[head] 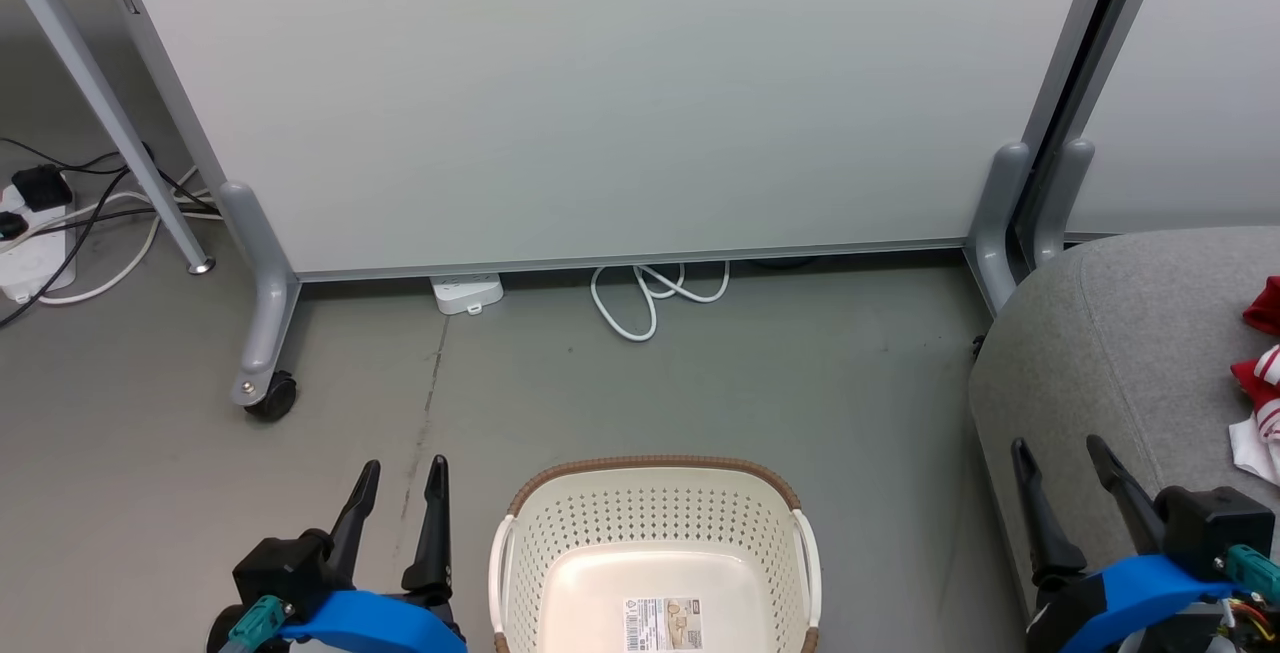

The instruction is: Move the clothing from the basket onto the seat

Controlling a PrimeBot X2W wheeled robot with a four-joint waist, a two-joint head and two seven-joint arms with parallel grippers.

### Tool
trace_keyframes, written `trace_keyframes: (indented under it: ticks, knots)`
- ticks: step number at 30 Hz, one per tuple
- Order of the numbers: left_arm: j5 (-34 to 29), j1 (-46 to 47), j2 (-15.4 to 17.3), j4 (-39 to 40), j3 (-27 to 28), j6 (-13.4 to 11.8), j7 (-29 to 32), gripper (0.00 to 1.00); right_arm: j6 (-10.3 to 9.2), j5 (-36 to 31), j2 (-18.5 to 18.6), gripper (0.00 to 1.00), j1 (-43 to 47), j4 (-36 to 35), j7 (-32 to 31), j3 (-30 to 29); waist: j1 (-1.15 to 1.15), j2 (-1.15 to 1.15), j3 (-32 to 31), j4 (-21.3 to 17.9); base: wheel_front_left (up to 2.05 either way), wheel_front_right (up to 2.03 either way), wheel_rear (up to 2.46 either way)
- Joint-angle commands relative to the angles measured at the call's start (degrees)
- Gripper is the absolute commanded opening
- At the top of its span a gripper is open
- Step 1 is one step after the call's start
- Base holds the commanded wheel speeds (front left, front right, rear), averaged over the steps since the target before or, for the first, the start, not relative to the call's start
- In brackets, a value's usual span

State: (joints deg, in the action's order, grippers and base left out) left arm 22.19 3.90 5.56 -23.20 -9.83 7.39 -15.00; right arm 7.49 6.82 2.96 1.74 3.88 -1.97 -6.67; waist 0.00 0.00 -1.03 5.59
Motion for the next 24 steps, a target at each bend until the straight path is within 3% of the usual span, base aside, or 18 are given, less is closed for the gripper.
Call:
trace_keyframes:
  ticks: [1,5,6,14,24]
  knots:
    - [0.03,0.08,0.06,0.01,0.18,0.16,-0.27,1.00,0.01,0.59,-0.12,1.00,0.53,0.18,0.31,0.16,0.00,0.00,0.01,-0.04,0.00,0.00,0.00]
    - [0.25,-0.36,-0.15,0.05,-0.24,0.16,-0.27,1.00,0.01,1.21,-0.11,1.00,0.32,0.53,0.55,0.27,0.00,0.00,-0.01,-0.17,0.00,0.00,0.00]
    - [0.21,-0.04,-0.20,0.01,-0.30,0.00,0.00,0.00,0.00,1.13,-0.01,0.00,-0.01,0.55,0.21,0.27,0.00,0.00,-0.01,-0.17,0.00,0.00,0.00]
    - [0.70,-3.52,-0.63,-3.66,-0.29,-0.01,0.36,0.00,-0.01,1.56,-0.59,0.00,0.29,5.10,-0.03,0.37,0.00,0.00,0.00,-0.21,0.00,0.00,0.00]
    - [10.14,-2.63,-0.88,-1.87,1.96,0.00,3.20,0.00,-0.01,12.92,-0.51,0.00,-1.03,5.88,-0.77,0.20,0.00,0.00,0.09,-0.64,0.00,0.00,0.00]
